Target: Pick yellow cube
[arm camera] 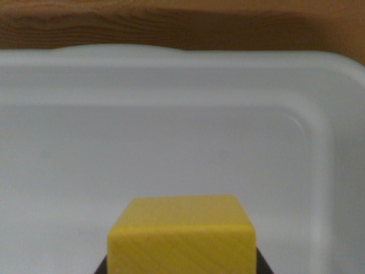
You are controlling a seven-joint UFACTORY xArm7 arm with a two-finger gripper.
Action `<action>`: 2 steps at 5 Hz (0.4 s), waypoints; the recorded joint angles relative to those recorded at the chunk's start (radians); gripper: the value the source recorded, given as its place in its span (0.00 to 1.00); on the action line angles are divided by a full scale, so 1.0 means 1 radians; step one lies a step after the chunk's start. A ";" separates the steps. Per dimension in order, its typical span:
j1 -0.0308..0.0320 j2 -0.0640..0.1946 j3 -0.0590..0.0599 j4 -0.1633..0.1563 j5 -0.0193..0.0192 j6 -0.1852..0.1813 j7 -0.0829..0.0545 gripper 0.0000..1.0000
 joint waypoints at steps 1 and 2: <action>0.0000 -0.003 0.000 0.009 -0.0001 0.012 0.000 1.00; 0.0000 -0.003 0.000 0.009 -0.0001 0.012 0.000 1.00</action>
